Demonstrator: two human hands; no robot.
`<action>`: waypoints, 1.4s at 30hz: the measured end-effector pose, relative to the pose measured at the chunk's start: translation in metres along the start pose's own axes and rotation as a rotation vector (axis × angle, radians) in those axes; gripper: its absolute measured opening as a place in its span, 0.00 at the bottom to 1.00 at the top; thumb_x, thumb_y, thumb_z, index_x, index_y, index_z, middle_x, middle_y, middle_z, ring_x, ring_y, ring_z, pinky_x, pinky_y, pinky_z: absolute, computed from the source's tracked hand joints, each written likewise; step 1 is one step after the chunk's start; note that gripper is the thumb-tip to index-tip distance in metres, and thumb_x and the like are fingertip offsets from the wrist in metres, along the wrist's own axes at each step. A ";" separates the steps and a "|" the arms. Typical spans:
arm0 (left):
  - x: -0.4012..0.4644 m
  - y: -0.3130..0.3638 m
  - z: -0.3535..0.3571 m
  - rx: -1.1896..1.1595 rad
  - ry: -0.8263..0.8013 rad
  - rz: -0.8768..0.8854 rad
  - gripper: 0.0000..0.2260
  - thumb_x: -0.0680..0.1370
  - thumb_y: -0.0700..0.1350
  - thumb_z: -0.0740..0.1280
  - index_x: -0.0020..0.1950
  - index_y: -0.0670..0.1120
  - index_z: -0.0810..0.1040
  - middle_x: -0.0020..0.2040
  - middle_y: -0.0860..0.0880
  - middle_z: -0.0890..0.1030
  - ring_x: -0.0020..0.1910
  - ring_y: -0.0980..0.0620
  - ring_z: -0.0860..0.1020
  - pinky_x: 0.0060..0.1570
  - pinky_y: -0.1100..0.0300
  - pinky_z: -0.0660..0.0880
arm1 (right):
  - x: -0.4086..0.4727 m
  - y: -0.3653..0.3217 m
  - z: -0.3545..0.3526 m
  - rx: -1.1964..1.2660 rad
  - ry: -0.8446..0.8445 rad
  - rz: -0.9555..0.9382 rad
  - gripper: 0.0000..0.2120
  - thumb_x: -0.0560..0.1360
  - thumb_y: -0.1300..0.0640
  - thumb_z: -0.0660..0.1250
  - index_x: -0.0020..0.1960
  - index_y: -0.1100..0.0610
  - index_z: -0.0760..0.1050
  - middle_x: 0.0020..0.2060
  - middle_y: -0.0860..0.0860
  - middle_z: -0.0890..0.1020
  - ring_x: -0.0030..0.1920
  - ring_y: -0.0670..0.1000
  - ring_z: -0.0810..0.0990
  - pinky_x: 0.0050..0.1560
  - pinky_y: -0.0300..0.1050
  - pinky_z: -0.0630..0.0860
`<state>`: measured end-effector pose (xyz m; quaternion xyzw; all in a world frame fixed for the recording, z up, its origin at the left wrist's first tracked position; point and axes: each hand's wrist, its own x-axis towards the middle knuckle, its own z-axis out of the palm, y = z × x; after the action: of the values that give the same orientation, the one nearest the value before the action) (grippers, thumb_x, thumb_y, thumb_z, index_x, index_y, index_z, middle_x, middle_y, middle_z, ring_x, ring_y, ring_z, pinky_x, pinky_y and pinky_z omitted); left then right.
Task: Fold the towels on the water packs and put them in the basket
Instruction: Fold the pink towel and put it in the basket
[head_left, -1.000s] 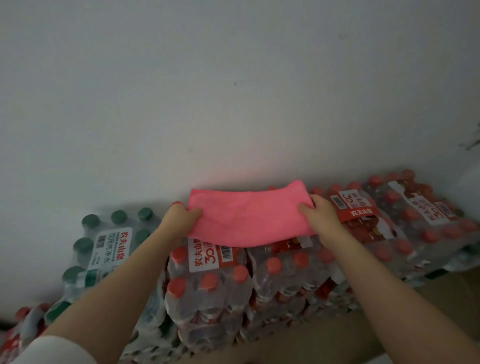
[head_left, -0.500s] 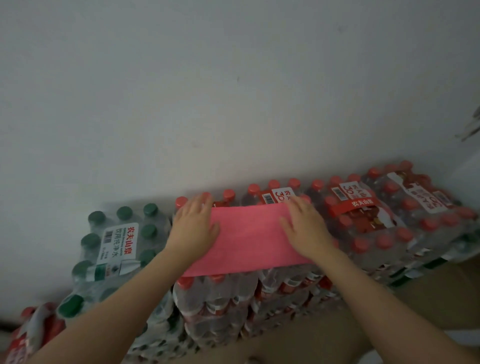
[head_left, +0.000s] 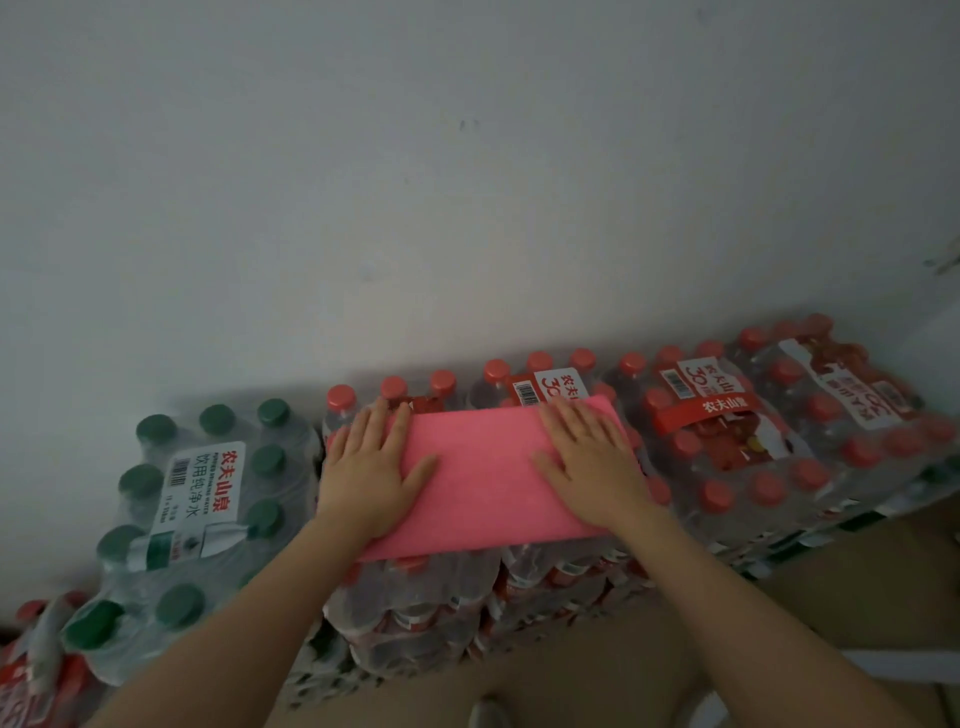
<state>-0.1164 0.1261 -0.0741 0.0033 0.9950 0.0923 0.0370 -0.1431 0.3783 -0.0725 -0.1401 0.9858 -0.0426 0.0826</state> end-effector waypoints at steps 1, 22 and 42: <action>-0.001 -0.008 0.000 -0.048 0.005 -0.047 0.44 0.65 0.72 0.33 0.76 0.51 0.46 0.78 0.46 0.47 0.76 0.47 0.47 0.74 0.51 0.44 | -0.001 0.013 -0.001 -0.004 -0.007 0.060 0.32 0.75 0.35 0.36 0.76 0.47 0.37 0.76 0.48 0.41 0.76 0.51 0.38 0.74 0.53 0.37; -0.016 0.004 -0.012 -0.279 0.076 -0.548 0.33 0.72 0.65 0.61 0.60 0.37 0.72 0.65 0.38 0.66 0.65 0.37 0.64 0.62 0.42 0.66 | 0.014 0.019 -0.013 0.377 0.226 0.476 0.25 0.75 0.45 0.62 0.60 0.66 0.71 0.62 0.61 0.71 0.64 0.61 0.67 0.61 0.57 0.69; -0.016 -0.017 -0.036 -1.690 -0.180 -0.663 0.15 0.79 0.41 0.60 0.66 0.43 0.71 0.48 0.44 0.80 0.44 0.47 0.78 0.39 0.53 0.76 | 0.021 -0.101 -0.092 1.252 0.048 0.176 0.14 0.70 0.62 0.69 0.53 0.57 0.69 0.47 0.54 0.79 0.43 0.52 0.80 0.39 0.47 0.78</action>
<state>-0.1030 0.1021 -0.0404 -0.3040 0.5395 0.7745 0.1291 -0.1519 0.2811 0.0258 0.0172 0.7836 -0.6074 0.1298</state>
